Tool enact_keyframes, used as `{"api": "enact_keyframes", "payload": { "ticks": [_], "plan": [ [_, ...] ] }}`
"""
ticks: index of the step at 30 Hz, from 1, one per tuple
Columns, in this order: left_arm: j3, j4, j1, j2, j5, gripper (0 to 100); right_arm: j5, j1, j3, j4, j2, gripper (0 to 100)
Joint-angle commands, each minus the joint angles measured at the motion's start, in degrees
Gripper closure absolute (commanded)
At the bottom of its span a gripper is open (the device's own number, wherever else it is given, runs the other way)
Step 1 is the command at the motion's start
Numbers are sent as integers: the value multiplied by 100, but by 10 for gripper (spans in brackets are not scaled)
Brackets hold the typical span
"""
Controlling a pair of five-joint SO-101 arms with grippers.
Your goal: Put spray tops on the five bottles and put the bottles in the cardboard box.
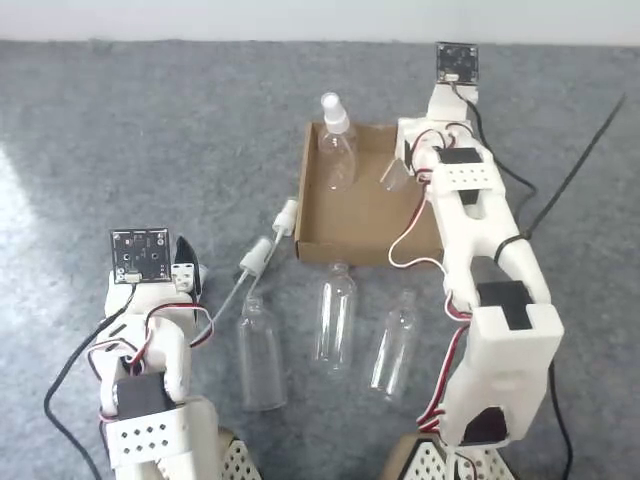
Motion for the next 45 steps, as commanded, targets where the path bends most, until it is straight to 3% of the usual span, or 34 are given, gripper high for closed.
{"api": "enact_keyframes", "payload": {
  "ticks": [1,11,16,20,24,26,31,37,45],
  "plan": [
    [-48,-132,9,-70,-44,885,9,242,-369,-198,-136,982],
    [-48,-149,9,-70,-44,885,44,303,-334,92,-919,985],
    [-48,-158,9,-62,-44,885,598,207,-273,769,-1684,986],
    [-48,-158,9,-62,-44,885,738,40,369,1051,-2633,986],
    [-4,-167,18,-70,-44,885,1433,-242,1758,998,-3996,986],
    [-4,-167,18,-70,-44,885,1618,-470,2549,620,-4646,986],
    [4,-167,18,-70,-44,885,1873,-629,4000,-1587,-5253,991],
    [4,-167,18,-70,-35,885,1890,-286,4255,-3705,-4092,993],
    [4,-167,18,-70,-35,885,2233,-136,4149,-5068,-2633,993]
  ]
}}
